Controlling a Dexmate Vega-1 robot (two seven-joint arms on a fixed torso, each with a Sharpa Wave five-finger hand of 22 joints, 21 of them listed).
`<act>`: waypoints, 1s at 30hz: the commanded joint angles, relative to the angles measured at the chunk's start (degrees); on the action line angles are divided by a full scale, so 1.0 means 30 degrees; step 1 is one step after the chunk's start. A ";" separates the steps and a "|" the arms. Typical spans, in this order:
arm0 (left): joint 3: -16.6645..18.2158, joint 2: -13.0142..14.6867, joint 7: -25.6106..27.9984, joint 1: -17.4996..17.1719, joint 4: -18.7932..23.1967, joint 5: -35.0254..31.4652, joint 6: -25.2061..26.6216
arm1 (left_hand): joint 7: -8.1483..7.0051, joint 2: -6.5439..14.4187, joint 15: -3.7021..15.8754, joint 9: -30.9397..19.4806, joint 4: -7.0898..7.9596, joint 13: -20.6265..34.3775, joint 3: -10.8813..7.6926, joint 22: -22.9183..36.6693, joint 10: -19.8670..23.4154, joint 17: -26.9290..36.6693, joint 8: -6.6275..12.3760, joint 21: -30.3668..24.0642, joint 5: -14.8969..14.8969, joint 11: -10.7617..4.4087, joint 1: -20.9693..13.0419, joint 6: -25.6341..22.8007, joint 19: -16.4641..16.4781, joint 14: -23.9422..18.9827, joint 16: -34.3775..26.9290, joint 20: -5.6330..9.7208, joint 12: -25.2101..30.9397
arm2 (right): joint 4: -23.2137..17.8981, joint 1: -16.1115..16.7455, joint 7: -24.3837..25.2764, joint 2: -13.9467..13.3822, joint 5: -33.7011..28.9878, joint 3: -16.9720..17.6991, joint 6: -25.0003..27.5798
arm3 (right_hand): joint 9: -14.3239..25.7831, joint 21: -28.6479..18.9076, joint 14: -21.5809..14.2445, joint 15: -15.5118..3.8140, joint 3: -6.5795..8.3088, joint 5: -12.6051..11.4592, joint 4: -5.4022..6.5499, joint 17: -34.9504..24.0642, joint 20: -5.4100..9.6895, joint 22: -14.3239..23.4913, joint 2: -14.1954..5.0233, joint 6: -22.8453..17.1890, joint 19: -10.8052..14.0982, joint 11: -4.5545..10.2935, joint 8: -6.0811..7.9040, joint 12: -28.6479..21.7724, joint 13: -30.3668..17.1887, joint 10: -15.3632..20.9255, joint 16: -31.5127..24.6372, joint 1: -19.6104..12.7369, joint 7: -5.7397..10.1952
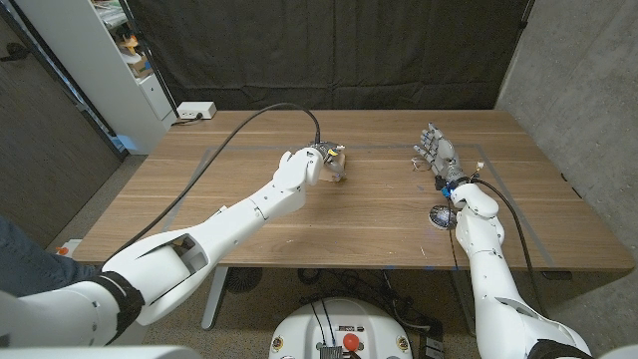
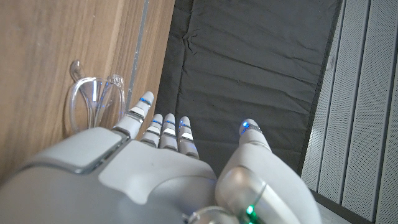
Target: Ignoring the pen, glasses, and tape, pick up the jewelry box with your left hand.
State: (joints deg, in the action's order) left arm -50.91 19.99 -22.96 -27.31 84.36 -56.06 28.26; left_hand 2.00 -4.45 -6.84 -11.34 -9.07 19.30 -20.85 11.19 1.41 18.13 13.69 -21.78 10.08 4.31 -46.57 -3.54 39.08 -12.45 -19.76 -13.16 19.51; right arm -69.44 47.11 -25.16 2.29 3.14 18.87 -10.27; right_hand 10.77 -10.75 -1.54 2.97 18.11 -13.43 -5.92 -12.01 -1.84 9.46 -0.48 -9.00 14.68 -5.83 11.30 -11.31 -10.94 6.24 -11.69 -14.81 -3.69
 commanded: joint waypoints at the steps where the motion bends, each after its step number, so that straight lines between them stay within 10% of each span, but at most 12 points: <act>1: -0.0007 0.0160 -0.0275 0.0092 0.0281 -0.0160 0.0159 | 0.0012 0.2861 0.0441 -0.0046 0.0111 0.0075 0.0018 0.0038 0.0148 0.0127 0.0002 0.0084 0.0005 0.0029 -0.2733 -0.0199 -0.0014 -0.0313 -0.0205 0.0220 0.0109 | -0.0120 0.0024 0.0029 0.0051 -0.0022 -0.0045 -0.0057 | 0.0058 -0.0055 0.0020 0.0147 -0.0015 -0.0098 -0.0070 -0.0019 -0.0130 0.0089 -0.0141 -0.0006 0.0049 0.0048 -0.0014 -0.0028 -0.0062 0.0005 -0.0046 0.0020 0.0068; 30: 0.0260 0.0595 -0.0797 -0.0308 0.1808 -0.1089 0.0729 | 0.0052 0.3002 0.0448 -0.0070 0.0038 0.0303 0.0179 0.0044 0.0244 0.0556 -0.0087 0.0187 -0.0012 -0.0036 -0.3162 -0.0338 -0.0153 -0.0346 -0.0473 0.0228 0.0231 | -0.1604 0.0634 -0.0035 0.0240 0.0017 0.0009 0.0286 | 0.0058 -0.0071 0.0009 0.0137 -0.0045 -0.0095 -0.0079 -0.0028 -0.0118 0.0089 -0.0155 0.0002 0.0112 -0.0003 -0.0018 -0.0020 -0.0063 -0.0021 -0.0052 0.0037 0.0056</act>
State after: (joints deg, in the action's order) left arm -50.50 21.29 -24.53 -27.57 87.59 -57.98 29.58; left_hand 2.04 -3.77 -5.67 -11.33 -8.85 20.05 -20.60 11.20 1.72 19.53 13.69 -21.40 10.08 4.00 -47.25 -3.90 39.25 -13.13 -20.61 -12.99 19.95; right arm -72.77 48.31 -24.91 2.81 2.99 18.71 -9.85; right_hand 10.78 -10.75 -1.54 2.97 18.12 -13.43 -5.92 -12.01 -1.84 9.46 -0.48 -9.00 14.68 -5.84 11.30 -11.31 -10.94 6.24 -11.69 -14.81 -3.69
